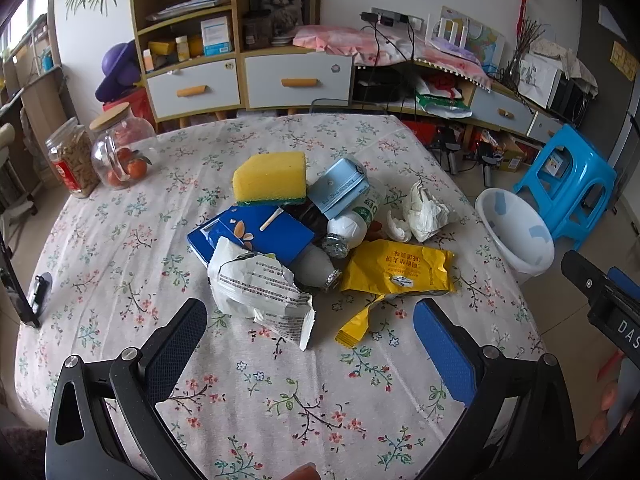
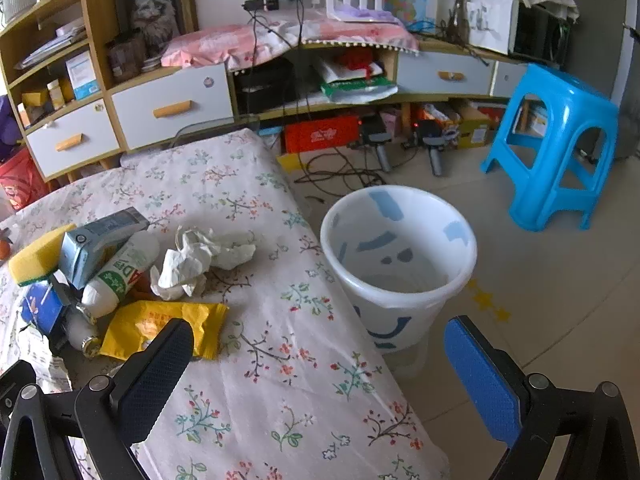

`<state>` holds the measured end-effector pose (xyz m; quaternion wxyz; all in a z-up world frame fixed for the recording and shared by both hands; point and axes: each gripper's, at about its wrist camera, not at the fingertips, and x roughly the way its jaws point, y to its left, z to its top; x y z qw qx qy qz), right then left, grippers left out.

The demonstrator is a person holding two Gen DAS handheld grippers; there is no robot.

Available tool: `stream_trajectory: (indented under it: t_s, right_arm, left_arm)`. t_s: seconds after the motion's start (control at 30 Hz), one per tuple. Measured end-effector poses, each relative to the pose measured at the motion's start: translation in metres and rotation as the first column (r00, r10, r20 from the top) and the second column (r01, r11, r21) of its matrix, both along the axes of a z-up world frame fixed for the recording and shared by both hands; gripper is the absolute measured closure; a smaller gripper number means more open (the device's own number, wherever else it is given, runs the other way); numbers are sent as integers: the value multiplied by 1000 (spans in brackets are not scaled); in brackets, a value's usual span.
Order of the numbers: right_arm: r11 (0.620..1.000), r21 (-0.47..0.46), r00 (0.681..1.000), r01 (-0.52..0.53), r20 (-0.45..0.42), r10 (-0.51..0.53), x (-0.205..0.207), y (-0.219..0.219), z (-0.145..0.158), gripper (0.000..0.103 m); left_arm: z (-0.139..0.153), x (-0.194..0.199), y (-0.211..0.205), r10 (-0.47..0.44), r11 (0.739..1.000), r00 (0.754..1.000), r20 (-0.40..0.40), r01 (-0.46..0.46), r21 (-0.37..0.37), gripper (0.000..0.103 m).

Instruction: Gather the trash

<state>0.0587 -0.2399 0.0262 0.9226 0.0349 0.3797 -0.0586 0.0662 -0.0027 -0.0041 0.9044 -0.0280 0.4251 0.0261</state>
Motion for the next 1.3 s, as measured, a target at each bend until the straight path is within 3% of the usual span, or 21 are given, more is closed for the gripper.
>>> stream_trajectory:
  t_s: [1.3]
  right_arm:
    - [1000,3,1000,-2,-10,2,1,1,-4,0]
  left_arm:
    - [-2,0,-1,-3,1000,1000,15,3,-19,0]
